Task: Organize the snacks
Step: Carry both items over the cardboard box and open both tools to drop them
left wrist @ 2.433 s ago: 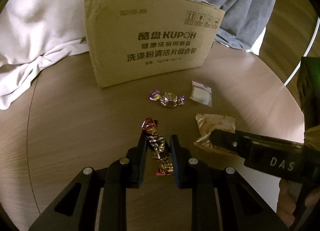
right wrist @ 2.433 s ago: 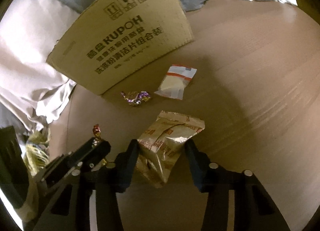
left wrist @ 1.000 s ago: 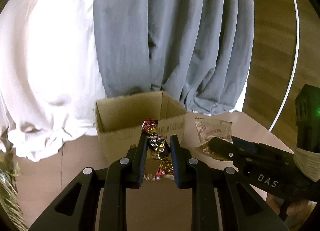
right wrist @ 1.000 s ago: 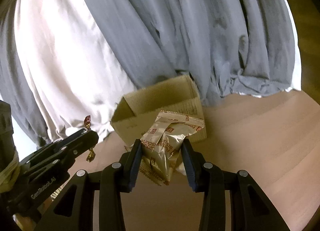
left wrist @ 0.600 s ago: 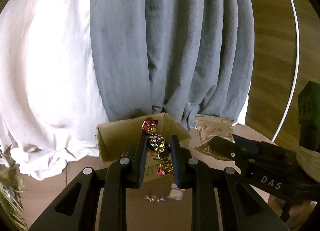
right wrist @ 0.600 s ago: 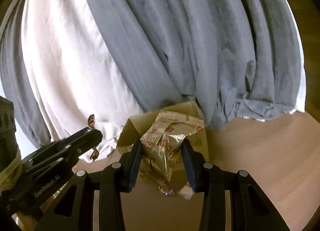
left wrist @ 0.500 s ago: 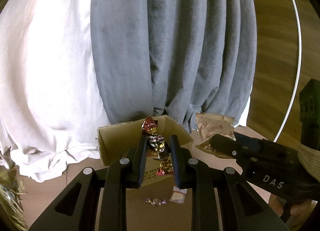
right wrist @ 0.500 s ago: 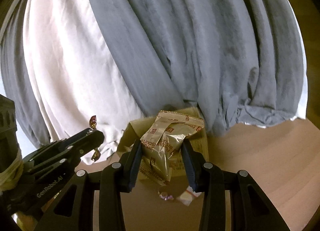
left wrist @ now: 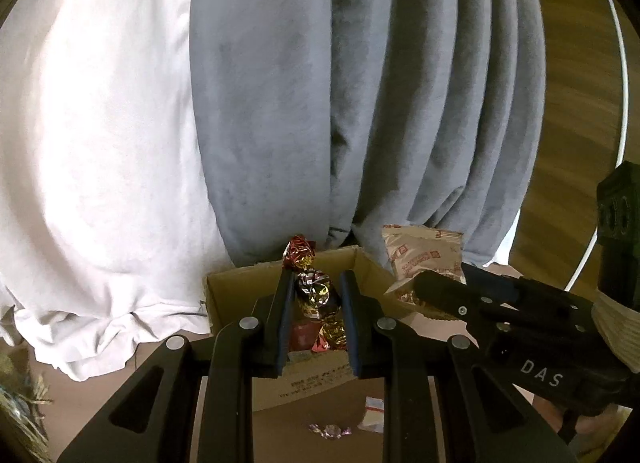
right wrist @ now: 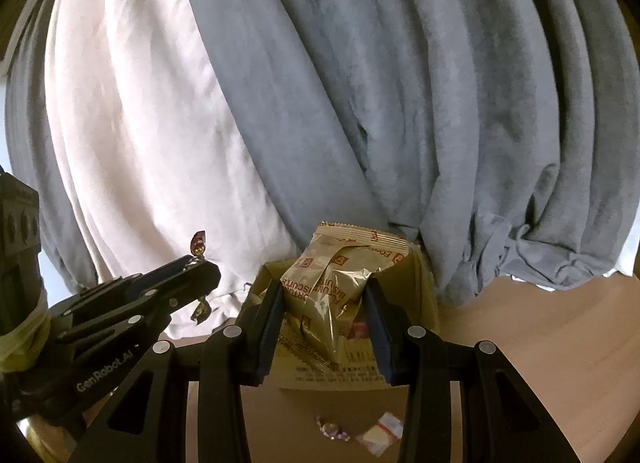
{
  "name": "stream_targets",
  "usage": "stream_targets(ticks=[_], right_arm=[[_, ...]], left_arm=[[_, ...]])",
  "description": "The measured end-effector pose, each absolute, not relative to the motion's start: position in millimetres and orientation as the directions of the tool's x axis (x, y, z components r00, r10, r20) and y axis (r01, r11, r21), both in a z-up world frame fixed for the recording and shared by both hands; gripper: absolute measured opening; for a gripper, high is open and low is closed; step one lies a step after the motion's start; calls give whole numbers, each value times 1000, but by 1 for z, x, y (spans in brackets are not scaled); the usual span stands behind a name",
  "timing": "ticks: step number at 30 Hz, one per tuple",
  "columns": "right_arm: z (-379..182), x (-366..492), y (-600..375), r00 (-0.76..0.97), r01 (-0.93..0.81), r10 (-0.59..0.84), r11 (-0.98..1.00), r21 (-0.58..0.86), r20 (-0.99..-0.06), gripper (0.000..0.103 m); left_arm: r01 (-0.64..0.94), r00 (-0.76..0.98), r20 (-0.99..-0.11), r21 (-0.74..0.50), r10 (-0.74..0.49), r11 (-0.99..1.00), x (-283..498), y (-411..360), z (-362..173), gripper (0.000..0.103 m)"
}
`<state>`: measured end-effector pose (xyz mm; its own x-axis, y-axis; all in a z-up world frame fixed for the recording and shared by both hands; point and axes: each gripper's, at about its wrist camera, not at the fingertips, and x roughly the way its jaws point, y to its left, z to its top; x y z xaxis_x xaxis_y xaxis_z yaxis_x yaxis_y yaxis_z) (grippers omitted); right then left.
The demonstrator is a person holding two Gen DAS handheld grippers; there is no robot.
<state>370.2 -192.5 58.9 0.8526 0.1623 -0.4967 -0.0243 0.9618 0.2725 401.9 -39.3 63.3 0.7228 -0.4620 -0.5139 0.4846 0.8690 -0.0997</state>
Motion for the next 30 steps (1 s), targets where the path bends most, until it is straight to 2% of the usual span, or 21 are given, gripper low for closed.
stream_targets(ticks=[14, 17, 18, 19, 20, 22, 30], right_arm=[[25, 440, -199, 787, -23, 174, 967, 254, -591, 42], [15, 452, -202, 773, -10, 170, 966, 257, -611, 42], [12, 456, -203, 771, -6, 167, 967, 257, -614, 42], [10, 459, -203, 768, 0, 162, 968, 253, -620, 45], [8, 462, -203, 763, 3, 159, 968, 249, -627, 48], [5, 465, -204, 757, 12, 147, 971, 239, -636, 60], [6, 437, -204, 788, 54, 83, 978, 202, -611, 60]], left_arm=[[469, 660, -608, -127, -442, 874, 470, -48, 26, 24], [452, 668, -617, -108, -416, 886, 482, -49, 18, 33], [450, 669, -618, -105, -412, 887, 484, -49, 16, 41], [445, 673, -619, -101, -406, 890, 486, -50, 15, 44], [439, 678, -617, -97, -400, 893, 487, -49, 14, 44], [432, 684, -617, -88, -390, 898, 487, -48, 14, 46], [455, 719, -571, -43, -395, 890, 451, -41, 19, 48]])
